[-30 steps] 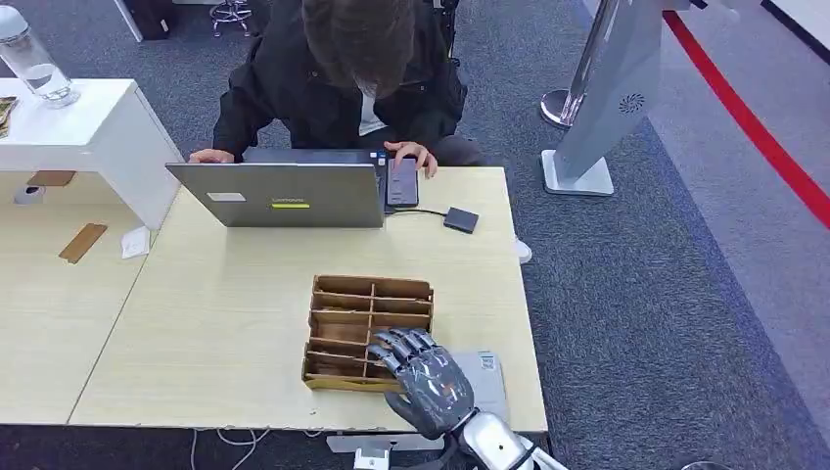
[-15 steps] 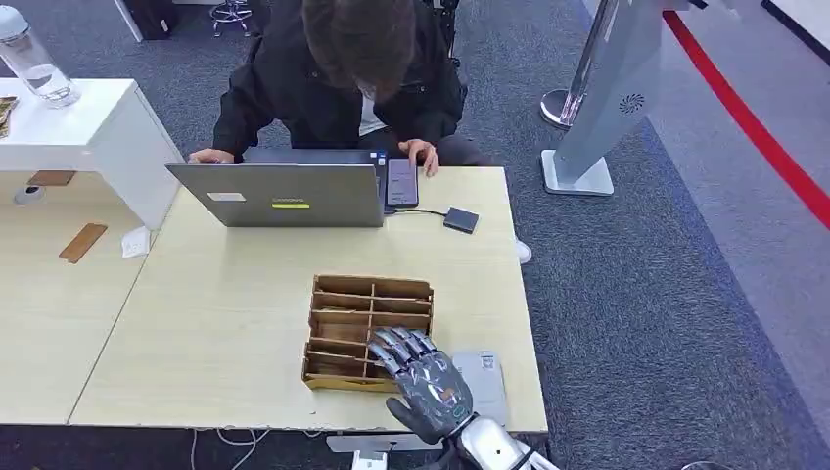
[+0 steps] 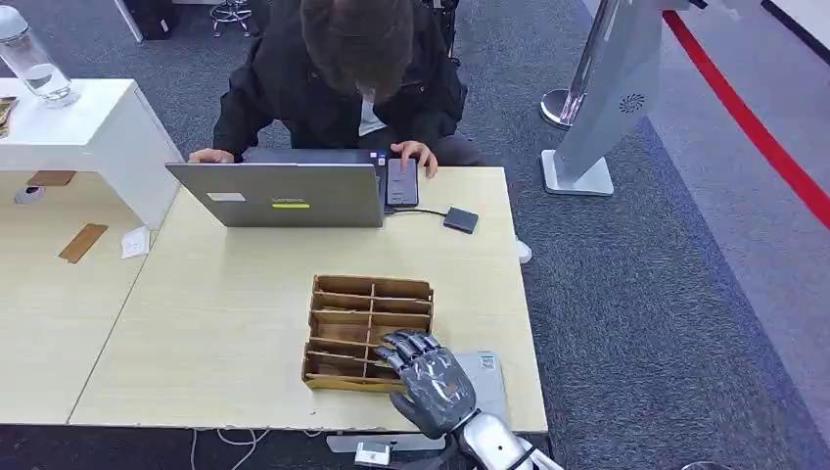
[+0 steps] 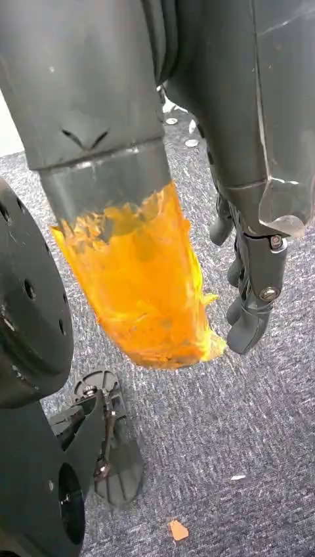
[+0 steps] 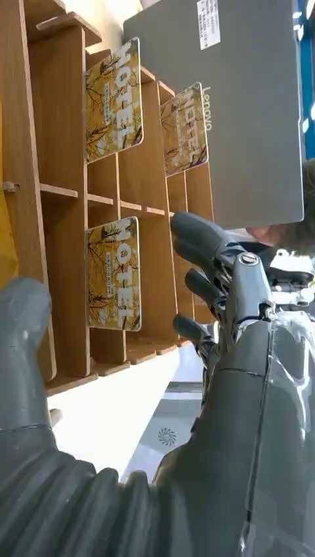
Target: Pass the card to the sensor for recognition and then transmit it.
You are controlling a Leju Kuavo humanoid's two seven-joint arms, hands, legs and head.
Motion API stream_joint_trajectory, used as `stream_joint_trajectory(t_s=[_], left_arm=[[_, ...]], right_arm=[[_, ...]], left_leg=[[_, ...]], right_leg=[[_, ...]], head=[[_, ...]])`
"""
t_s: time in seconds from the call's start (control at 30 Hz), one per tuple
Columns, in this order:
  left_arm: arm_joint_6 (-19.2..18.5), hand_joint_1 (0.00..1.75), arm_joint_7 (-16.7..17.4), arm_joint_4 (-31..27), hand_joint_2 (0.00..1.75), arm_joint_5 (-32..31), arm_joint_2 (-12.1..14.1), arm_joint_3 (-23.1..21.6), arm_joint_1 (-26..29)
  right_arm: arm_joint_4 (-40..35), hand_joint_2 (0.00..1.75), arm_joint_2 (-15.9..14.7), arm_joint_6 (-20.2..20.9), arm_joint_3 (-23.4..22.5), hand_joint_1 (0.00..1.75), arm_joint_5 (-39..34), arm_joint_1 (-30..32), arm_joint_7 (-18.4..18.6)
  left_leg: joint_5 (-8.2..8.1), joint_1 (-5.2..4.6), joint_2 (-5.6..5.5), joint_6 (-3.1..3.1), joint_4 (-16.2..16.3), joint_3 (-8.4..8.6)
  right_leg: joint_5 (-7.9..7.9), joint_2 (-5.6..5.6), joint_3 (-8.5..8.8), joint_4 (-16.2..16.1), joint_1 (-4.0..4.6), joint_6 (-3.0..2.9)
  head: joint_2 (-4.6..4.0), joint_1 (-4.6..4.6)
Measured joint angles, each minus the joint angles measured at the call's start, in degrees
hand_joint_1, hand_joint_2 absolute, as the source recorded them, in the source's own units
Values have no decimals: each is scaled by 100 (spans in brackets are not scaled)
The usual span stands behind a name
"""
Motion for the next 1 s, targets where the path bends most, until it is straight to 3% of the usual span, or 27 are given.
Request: stream_joint_trajectory(t_s=[0.17,0.2,0.23,0.4,0.47,1.0], left_arm=[[-7,0,0,0,0,0,0,0,0],[-9,0,0,0,0,0,0,0,0],[-9,0,0,0,0,0,0,0,0],[-13,0,0,0,0,-2,0,0,0],[-13,0,0,0,0,-2,0,0,0],[-15,0,0,0,0,-18,2,0,0]], right_arm=[[17,175,15,20,-39,58,0,0,2],[17,175,17,22,-50,72,0,0,2],[20,175,18,22,-72,73,7,1,4],[24,175,28,31,-138,68,9,1,20],[24,175,28,37,-155,75,9,1,20],[24,175,46,46,-175,73,11,1,22]], left_leg=[[0,0,0,0,0,0],[0,0,0,0,0,0],[0,0,0,0,0,0],[0,0,0,0,0,0],[0,0,0,0,0,0],[0,0,0,0,0,0]], right_leg=[[0,0,0,0,0,0],[0,0,0,0,0,0],[0,0,0,0,0,0],[0,0,0,0,0,0],[0,0,0,0,0,0],[0,0,0,0,0,0]], head=[[0,0],[0,0],[0,0],[0,0],[0,0],[0,0]])
